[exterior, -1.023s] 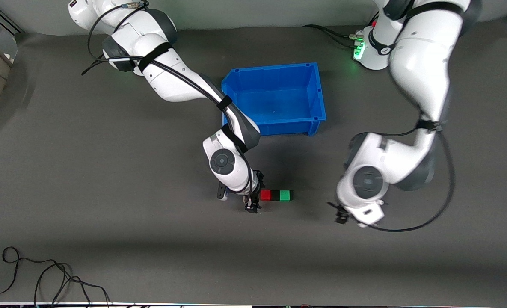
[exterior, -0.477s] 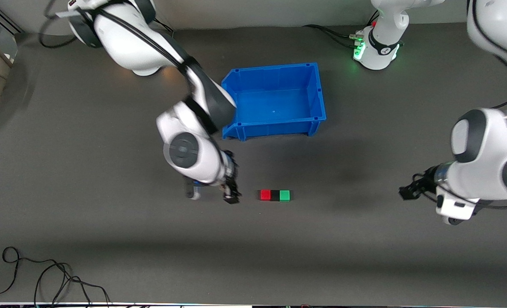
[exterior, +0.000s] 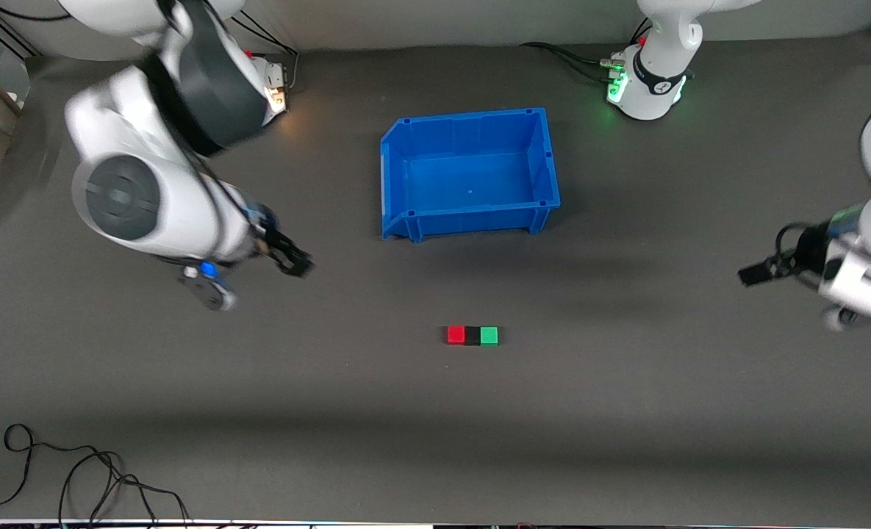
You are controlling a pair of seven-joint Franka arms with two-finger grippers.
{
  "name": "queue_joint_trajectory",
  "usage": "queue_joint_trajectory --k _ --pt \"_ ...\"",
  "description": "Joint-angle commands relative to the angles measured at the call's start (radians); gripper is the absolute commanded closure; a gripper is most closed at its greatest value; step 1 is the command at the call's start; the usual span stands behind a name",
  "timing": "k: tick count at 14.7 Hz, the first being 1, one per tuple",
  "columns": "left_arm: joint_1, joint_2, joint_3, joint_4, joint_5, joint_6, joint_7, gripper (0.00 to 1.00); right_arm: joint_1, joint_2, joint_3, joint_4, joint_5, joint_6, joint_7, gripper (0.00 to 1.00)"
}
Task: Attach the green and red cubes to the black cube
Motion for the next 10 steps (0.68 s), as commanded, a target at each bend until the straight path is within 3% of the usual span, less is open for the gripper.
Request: queue_joint_trajectory --k 1,5,7,10 --pt "0.012 -0.116 0.003 -0.099 -0.009 -0.041 0.110 0.00 0.015 -0.137 -0.081 -0.155 -0.054 -0.018 -0.335 0.00" --pt "0.005 -0.163 -0.001 -0.113 -0.015 -0.024 0.115 0.00 0.020 -0.180 -0.236 -0.199 -0.054 -0.012 -0.746 0.00" --pt "0.002 -0.205 -0.001 -0.165 -0.015 0.003 0.127 0.00 0.020 -0.194 -0.260 -0.243 -0.056 0.038 -0.795 0.00" --pt "0.006 -0.181 0.003 -0.124 -0.035 -0.006 0.133 0.00 0.023 -0.305 -0.264 -0.451 -0.056 0.283 -0.818 0.00"
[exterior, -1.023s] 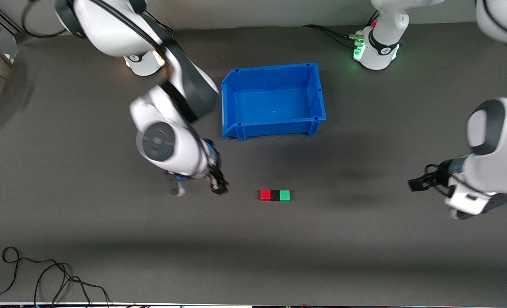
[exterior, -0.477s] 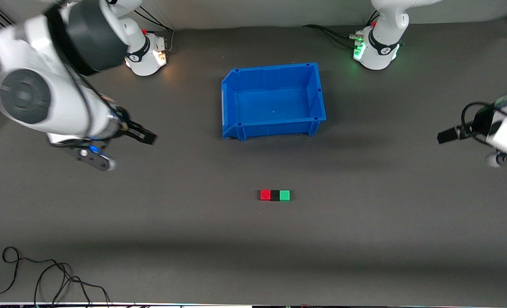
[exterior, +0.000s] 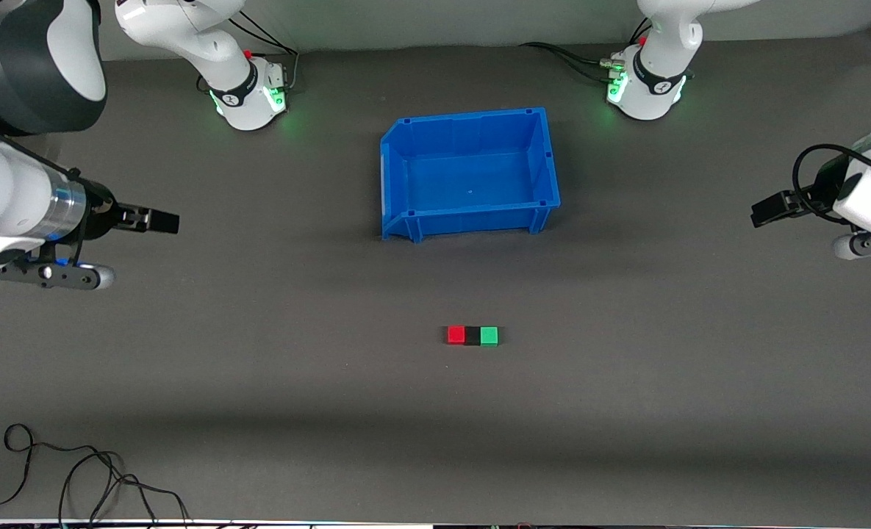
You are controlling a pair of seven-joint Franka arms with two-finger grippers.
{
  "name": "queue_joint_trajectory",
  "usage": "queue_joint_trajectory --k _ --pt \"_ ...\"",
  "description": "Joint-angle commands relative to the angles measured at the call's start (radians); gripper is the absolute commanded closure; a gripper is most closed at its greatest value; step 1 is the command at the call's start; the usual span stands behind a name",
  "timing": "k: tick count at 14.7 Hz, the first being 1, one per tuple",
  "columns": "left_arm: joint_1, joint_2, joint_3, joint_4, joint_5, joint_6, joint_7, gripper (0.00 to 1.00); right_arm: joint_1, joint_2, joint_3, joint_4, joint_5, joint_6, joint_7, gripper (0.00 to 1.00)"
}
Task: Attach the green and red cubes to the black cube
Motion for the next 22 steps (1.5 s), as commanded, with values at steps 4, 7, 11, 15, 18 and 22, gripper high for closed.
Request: queue_joint_trajectory --k 4,7,11,15,18,22 --pt "-0.093 -0.032 0.083 -0.016 -0.006 -0.005 0.057 0.00 0.019 -0.145 -0.010 -0.212 -0.020 0.220 -0.027 0.00" --pt "-0.178 -0.017 0.144 0.013 0.012 -0.016 0.059 0.00 0.024 -0.145 -0.021 -0.212 -0.020 0.221 -0.027 0.00" --pt "-0.167 0.025 0.139 0.076 0.013 -0.053 0.059 0.00 0.024 -0.145 -0.021 -0.212 -0.022 0.221 -0.027 0.00" --pt "-0.164 0.076 0.139 0.136 -0.010 -0.106 0.053 0.00 -0.060 -0.148 0.037 -0.210 -0.020 0.218 -0.027 0.00" --pt "-0.161 0.074 0.141 0.141 0.003 -0.114 0.074 0.00 -0.324 -0.180 0.289 -0.222 -0.028 0.215 -0.027 0.00" --pt "-0.161 0.082 0.139 0.159 -0.001 -0.077 0.071 0.00 -0.493 -0.249 0.445 -0.274 -0.037 0.221 -0.027 0.00"
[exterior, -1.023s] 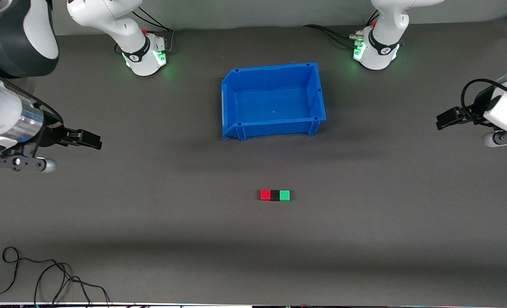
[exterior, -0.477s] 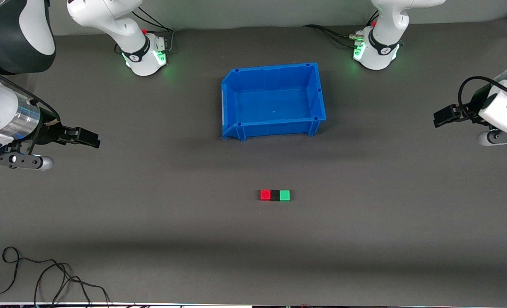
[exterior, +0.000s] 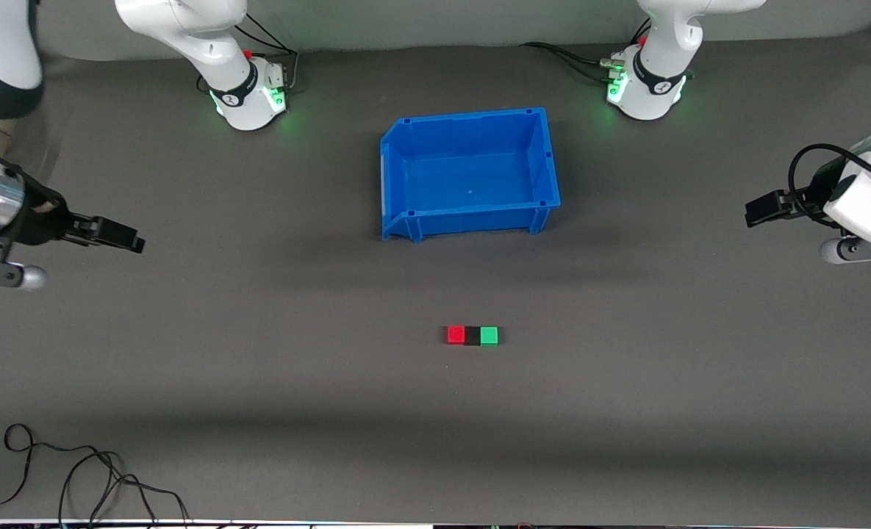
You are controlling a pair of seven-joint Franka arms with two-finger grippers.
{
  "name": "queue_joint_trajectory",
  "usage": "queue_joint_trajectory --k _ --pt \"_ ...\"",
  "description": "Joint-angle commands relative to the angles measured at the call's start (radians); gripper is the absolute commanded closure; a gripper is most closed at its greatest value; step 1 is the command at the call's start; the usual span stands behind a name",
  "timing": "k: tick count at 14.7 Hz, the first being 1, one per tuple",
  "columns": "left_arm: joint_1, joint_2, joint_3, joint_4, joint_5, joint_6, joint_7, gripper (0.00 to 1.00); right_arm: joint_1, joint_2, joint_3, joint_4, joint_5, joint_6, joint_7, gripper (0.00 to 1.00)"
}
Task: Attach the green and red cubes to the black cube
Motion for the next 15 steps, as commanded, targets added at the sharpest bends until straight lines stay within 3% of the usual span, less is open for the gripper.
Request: queue_joint_trajectory --k 1,3,6,15 --pt "-0.005 0.004 0.008 0.029 -0.004 0.004 0.015 0.00 -0.029 -0.085 0.036 -0.066 -0.027 0.021 -0.024 0.00" --pt "-0.013 -0.031 0.006 -0.012 -0.007 0.080 0.012 0.00 -0.046 -0.108 0.039 -0.090 -0.030 0.024 -0.082 0.00" --pt "-0.016 -0.052 -0.003 -0.020 -0.005 0.073 0.010 0.00 -0.061 -0.145 0.044 -0.116 -0.030 0.024 -0.139 0.00" --pt "0.004 -0.079 0.001 -0.114 0.007 0.102 0.015 0.00 -0.075 -0.125 0.047 -0.073 -0.045 -0.008 -0.129 0.00"
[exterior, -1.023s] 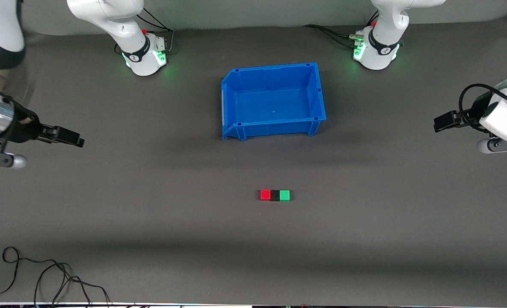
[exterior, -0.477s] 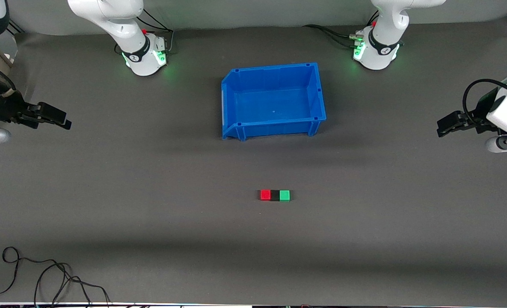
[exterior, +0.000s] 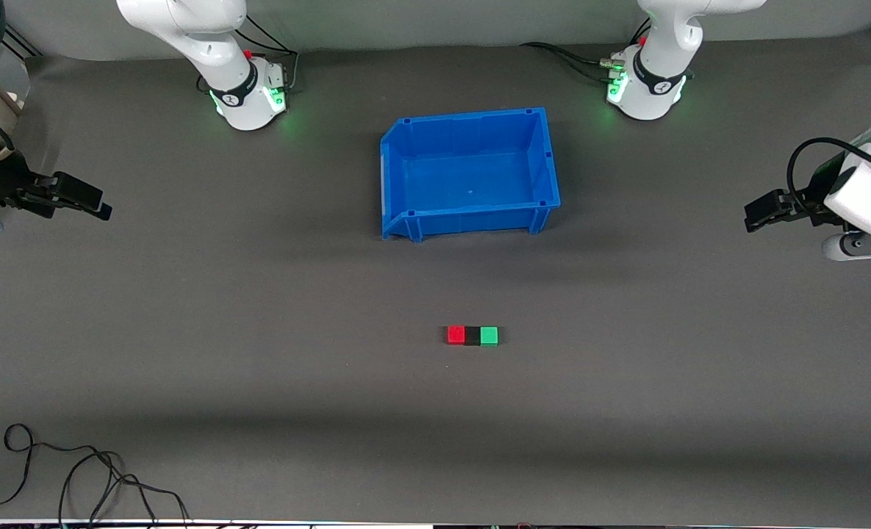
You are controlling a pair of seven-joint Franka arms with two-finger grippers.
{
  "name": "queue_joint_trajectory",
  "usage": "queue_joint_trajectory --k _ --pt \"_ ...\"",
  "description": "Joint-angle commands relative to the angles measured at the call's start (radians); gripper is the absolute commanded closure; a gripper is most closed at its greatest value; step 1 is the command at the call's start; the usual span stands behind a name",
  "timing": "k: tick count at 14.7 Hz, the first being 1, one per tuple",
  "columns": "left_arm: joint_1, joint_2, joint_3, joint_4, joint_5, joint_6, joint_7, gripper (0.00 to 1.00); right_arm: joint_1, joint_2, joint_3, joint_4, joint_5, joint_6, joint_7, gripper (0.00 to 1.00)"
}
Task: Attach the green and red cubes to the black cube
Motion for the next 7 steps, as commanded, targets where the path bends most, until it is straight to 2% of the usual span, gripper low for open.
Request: queue_joint_trajectory --k 1,5,7 --pt "0.002 -0.050 0.004 -0.069 0.006 0.028 0.015 0.00 -0.016 -0.009 0.025 -0.001 -0.025 -0.013 -0.015 0.00" --pt "-0.004 -0.072 0.003 -0.099 0.006 0.030 0.015 0.00 -0.018 -0.004 0.097 0.001 -0.096 -0.019 0.032 0.00" --pt "-0.010 -0.076 0.000 -0.099 0.006 0.027 0.013 0.00 -0.018 -0.004 0.097 0.001 -0.096 -0.019 0.033 0.00"
